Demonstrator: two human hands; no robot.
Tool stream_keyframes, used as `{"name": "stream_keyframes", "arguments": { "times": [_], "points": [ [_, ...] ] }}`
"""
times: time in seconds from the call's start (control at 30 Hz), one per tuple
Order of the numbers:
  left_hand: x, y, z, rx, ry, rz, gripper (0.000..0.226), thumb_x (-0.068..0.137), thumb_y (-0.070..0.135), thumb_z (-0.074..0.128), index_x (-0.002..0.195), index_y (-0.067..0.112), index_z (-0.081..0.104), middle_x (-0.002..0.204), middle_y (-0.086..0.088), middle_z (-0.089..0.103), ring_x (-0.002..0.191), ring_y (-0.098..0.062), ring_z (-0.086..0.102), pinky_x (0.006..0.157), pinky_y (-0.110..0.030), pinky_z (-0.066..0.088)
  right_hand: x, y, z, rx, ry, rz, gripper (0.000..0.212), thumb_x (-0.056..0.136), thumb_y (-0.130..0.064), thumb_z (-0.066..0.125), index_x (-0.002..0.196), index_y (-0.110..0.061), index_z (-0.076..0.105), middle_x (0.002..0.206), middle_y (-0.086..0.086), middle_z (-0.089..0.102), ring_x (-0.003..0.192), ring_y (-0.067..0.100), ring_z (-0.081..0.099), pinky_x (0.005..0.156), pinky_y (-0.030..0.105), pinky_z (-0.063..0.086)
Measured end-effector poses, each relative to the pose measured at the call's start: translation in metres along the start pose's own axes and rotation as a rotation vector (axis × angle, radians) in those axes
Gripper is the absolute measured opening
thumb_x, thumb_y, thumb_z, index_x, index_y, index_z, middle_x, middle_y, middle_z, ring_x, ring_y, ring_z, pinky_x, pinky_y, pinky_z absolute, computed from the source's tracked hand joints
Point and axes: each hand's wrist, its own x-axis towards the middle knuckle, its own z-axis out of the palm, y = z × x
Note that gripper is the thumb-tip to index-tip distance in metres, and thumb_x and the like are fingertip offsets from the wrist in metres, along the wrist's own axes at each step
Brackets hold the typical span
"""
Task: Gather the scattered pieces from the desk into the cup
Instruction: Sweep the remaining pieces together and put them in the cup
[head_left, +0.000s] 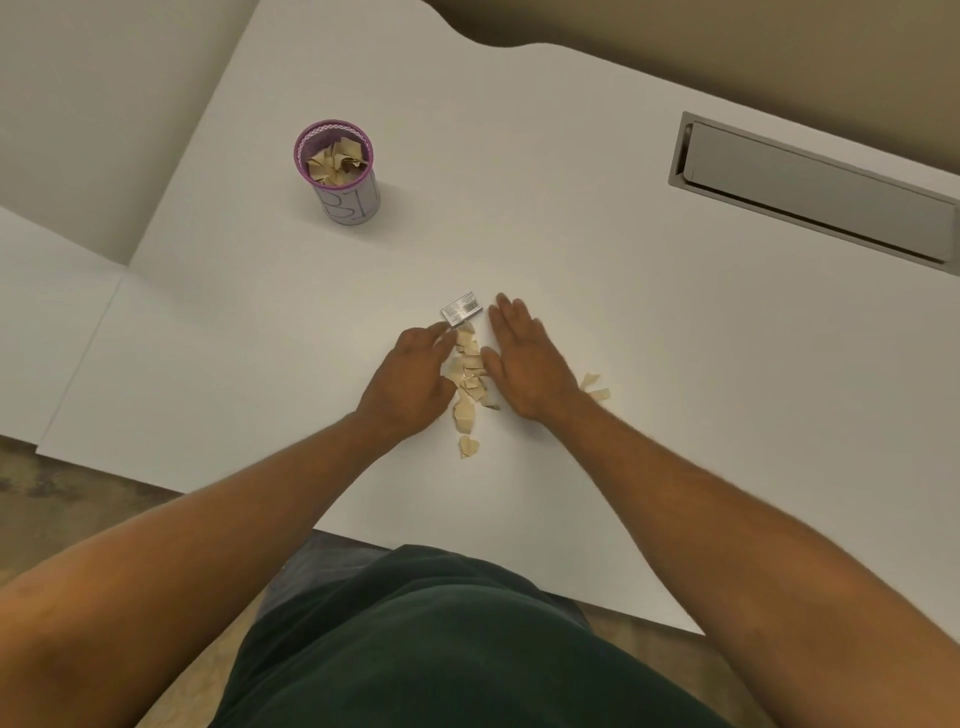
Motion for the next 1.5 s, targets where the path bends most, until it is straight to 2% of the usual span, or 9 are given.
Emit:
{"name": "stream_keyframes", "arguments": {
  "times": [0.2,0.3,0.43,0.57,0.7,0.83,1.03,1.3,1.5],
  "points": [
    [-0.02,0.002,0.015,-0.093,0.002,0.025,0.067,0.088,0.01,0.062,0.153,0.011,0.045,0.156,-0.008,0.047,0.141,-0.029,0.043,0.115,-0.031,0.037,-0.045,-0.023,0.029,0.102,0.018,-0.06,0.056,0.11,-0.027,0.033,0.16,-0.008,0.016,0.17,0.007,0.009,0.158,0.022,0.007,0.128,0.039,0.015],
    [-0.039,-0.014,0.012,-0.024,0.071,0.048,0.067,0.088,0.021,0.068,0.151,0.016,0.048,0.158,-0.008,0.045,0.141,-0.03,0.043,0.112,-0.045,0.045,-0.06,-0.014,0.023,0.199,0.139,0.041,0.06,0.105,-0.033,0.05,0.157,-0.014,0.029,0.166,0.005,0.026,0.154,0.022,0.022,0.125,0.036,0.026],
    [-0.058,-0.032,0.008,0.214,-0.013,-0.047,0.101,0.072,0.068,0.078,0.156,0.03,0.037,0.165,-0.003,0.03,0.133,-0.035,0.041,0.1,-0.05,0.049,-0.07,-0.011,0.024,0.246,0.086,0.126,0.099,0.075,-0.049,0.083,0.153,-0.023,0.028,0.152,-0.003,0.031,0.135,0.021,0.032,0.107,0.033,0.042],
    [-0.055,-0.03,0.017,0.155,-0.1,-0.07,0.113,0.069,0.056,0.087,0.16,0.032,0.025,0.167,-0.001,0.02,0.134,-0.033,0.036,0.105,-0.047,0.049,-0.063,-0.026,0.038,0.336,0.032,0.163,0.119,0.065,-0.04,0.093,0.156,-0.024,0.018,0.148,-0.002,0.023,0.137,0.021,0.033,0.101,0.021,0.036],
    [-0.033,-0.014,0.02,-0.02,-0.087,-0.054,0.103,0.079,0.028,0.087,0.162,0.029,0.025,0.165,-0.001,0.024,0.128,-0.033,0.041,0.101,-0.045,0.049,-0.045,-0.043,0.034,0.467,0.078,0.179,0.1,0.075,-0.021,0.089,0.155,-0.015,0.03,0.143,0.005,0.031,0.132,0.023,0.043,0.11,0.03,0.045],
    [-0.009,-0.001,0.013,-0.109,-0.093,-0.02,0.102,0.079,0.015,0.084,0.162,0.028,0.026,0.161,0.0,0.028,0.13,-0.034,0.047,0.1,-0.05,0.052,-0.032,-0.042,0.018,0.493,0.168,0.156,0.075,0.076,-0.013,0.086,0.142,-0.014,0.05,0.134,0.007,0.043,0.122,0.024,0.051,0.101,0.04,0.051],
    [0.005,-0.007,0.004,-0.072,-0.106,0.031,0.104,0.074,0.022,0.089,0.16,0.021,0.03,0.162,-0.003,0.026,0.129,-0.034,0.053,0.096,-0.05,0.055,-0.028,-0.031,0.011,0.269,0.122,0.136,0.093,0.071,-0.033,0.088,0.149,-0.023,0.04,0.153,0.001,0.032,0.128,0.027,0.036,0.094,0.036,0.049],
    [0.012,-0.008,0.0,0.018,-0.074,0.094,0.035,0.096,0.024,0.066,0.13,0.021,0.066,0.141,-0.004,0.05,0.109,-0.028,0.064,0.083,-0.037,0.053,-0.021,-0.042,0.025,0.204,0.143,0.11,0.039,0.094,-0.018,0.067,0.133,-0.018,0.062,0.143,0.002,0.049,0.121,0.025,0.046,0.095,0.029,0.044],
    [0.011,-0.014,0.001,-0.001,-0.023,0.071,0.022,0.096,0.02,0.063,0.11,0.015,0.08,0.114,-0.005,0.068,0.096,-0.026,0.068,0.078,-0.032,0.05,-0.022,-0.047,0.026,0.234,0.2,0.154,0.023,0.095,-0.011,0.061,0.115,-0.012,0.073,0.116,0.004,0.066,0.106,0.023,0.056,0.083,0.027,0.044]
  ]
}}
